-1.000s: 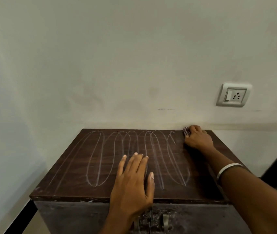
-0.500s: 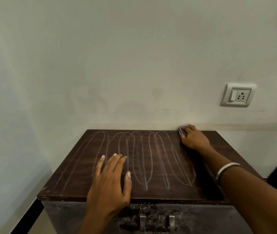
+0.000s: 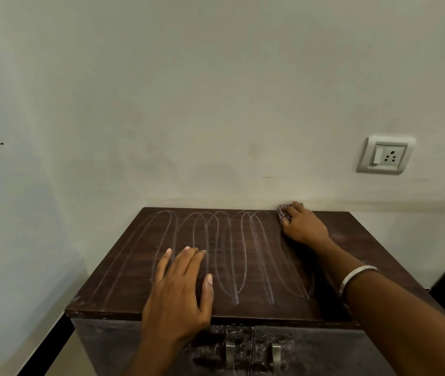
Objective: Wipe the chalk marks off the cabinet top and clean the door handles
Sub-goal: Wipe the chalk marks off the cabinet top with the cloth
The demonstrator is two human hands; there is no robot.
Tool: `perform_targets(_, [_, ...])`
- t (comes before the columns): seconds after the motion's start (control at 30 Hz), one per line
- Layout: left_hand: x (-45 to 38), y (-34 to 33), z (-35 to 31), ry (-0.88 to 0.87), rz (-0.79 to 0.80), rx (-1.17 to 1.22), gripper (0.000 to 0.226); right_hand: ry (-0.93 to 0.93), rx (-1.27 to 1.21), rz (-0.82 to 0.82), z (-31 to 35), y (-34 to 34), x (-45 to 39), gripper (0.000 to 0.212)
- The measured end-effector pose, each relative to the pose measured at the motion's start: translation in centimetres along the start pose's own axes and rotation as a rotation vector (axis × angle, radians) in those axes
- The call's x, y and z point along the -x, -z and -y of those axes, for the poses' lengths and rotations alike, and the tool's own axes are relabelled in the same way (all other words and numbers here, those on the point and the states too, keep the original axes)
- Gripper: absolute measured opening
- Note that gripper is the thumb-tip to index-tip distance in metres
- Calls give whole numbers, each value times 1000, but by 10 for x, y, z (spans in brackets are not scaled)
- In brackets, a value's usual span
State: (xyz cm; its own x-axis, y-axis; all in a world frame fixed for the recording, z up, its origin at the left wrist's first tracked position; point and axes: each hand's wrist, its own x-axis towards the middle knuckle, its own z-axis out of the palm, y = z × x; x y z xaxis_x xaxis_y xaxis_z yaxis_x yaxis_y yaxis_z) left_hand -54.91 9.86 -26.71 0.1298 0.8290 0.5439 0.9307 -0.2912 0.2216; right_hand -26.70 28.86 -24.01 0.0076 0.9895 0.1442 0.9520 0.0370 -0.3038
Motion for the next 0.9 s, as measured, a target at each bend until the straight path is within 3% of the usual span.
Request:
perform_targets(0.23, [-1, -1, -2, 0, 0, -8, 52, -121, 57, -44, -30, 9, 9, 55])
perform_targets(0.43, [0, -1, 0, 3, 9, -20, 55, 33, 60, -15, 22, -1, 34, 54])
perform_targets(0.57, [1, 0, -1, 1, 10, -20, 54, 72, 40, 12, 17, 3, 42, 53])
perform_targets(0.9, [1, -2, -1, 2, 12, -31, 54, -235, 67, -74, -76, 35, 58, 54])
